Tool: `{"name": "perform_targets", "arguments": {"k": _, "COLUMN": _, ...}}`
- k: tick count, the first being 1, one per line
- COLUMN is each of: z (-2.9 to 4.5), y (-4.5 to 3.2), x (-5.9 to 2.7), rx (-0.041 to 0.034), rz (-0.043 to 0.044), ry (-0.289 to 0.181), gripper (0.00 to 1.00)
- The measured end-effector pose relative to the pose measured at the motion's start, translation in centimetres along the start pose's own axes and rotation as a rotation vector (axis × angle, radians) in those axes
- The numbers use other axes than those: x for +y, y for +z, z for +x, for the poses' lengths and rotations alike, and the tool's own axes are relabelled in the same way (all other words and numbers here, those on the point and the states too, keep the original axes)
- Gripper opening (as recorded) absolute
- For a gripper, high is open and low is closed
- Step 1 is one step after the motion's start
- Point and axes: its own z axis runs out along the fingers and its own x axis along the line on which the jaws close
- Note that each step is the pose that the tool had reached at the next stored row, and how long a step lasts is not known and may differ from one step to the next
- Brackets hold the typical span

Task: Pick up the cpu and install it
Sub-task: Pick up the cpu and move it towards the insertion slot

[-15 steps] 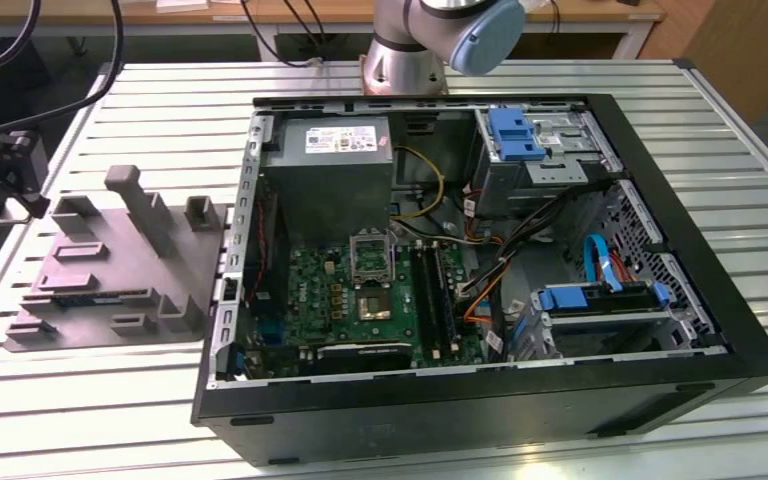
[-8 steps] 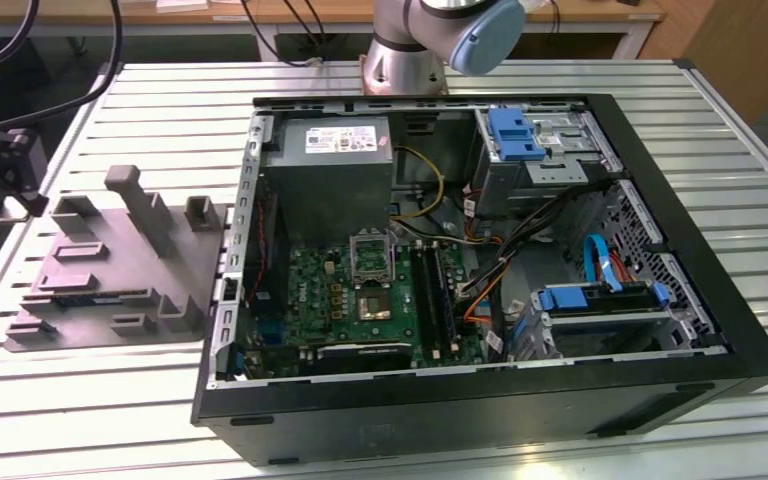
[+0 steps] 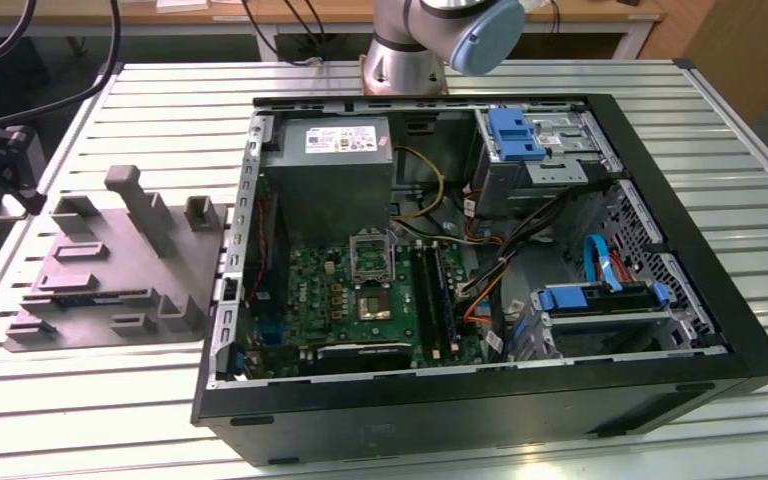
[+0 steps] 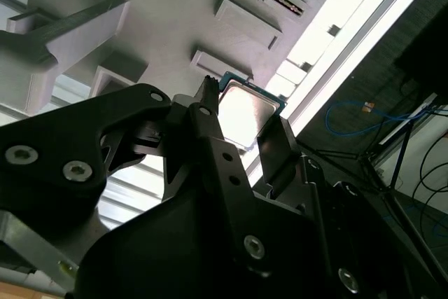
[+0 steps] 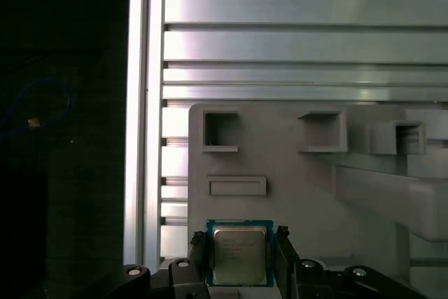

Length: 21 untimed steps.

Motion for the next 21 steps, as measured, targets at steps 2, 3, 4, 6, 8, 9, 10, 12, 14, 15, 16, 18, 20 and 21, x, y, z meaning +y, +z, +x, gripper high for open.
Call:
{"name": "perform_targets", "arguments": {"k": 2, "z": 0.0, "y": -0.09, "x": 0.01, "rx": 0.0001, "rz": 0.0, "ry": 0.0, "gripper": 0.47}}
{"name": "perform_targets", "arguments": {"k": 3, "z": 0.0, "y": -0.12, "x": 0.01, "rx": 0.0, "rz": 0.0, "ry": 0.0, "gripper": 0.47}}
{"name": "perform_targets", "arguments": {"k": 4, "z": 0.0, "y": -0.16, "x": 0.01, "rx": 0.0, "rz": 0.0, "ry": 0.0, "gripper": 0.47}}
{"name": "perform_targets", "arguments": {"k": 6, "z": 0.0, "y": -0.24, "x": 0.01, "rx": 0.0001, "rz": 0.0001, "ry": 0.0, "gripper": 0.47}}
{"name": "perform_targets", "arguments": {"k": 8, "z": 0.0, "y": -0.32, "x": 0.02, "rx": 0.0001, "rz": 0.0, "ry": 0.0, "gripper": 0.47}}
{"name": "perform_targets", "arguments": {"k": 9, "z": 0.0, "y": -0.36, "x": 0.02, "rx": 0.0001, "rz": 0.0, "ry": 0.0, "gripper": 0.47}}
{"name": "perform_targets", "arguments": {"k": 10, "z": 0.0, "y": -0.4, "x": 0.02, "rx": 0.0, "rz": 0.0, "ry": 0.0, "gripper": 0.47}}
{"name": "perform_targets", "arguments": {"k": 12, "z": 0.0, "y": -0.48, "x": 0.03, "rx": 0.0001, "rz": 0.0, "ry": 0.0, "gripper": 0.47}}
{"name": "perform_targets", "arguments": {"k": 14, "z": 0.0, "y": -0.55, "x": 0.03, "rx": 0.0001, "rz": 0.0, "ry": 0.0, "gripper": 0.47}}
{"name": "perform_targets", "arguments": {"k": 15, "z": 0.0, "y": -0.59, "x": 0.04, "rx": 0.0, "rz": 0.0, "ry": 0.0, "gripper": 0.47}}
{"name": "perform_targets", "arguments": {"k": 16, "z": 0.0, "y": -0.63, "x": 0.04, "rx": 0.0, "rz": 0.0, "ry": 0.0, "gripper": 0.47}}
{"name": "perform_targets", "arguments": {"k": 18, "z": 0.0, "y": -0.71, "x": 0.04, "rx": 0.0, "rz": 0.0, "ry": 0.0, "gripper": 0.47}}
{"name": "perform_targets", "arguments": {"k": 20, "z": 0.0, "y": -0.78, "x": 0.05, "rx": 0.0, "rz": -0.0001, "ry": 0.0, "gripper": 0.47}}
{"name": "perform_targets", "arguments": {"k": 21, "z": 0.0, "y": -0.83, "x": 0.05, "rx": 0.0, "rz": 0.0, "ry": 0.0, "gripper": 0.47}}
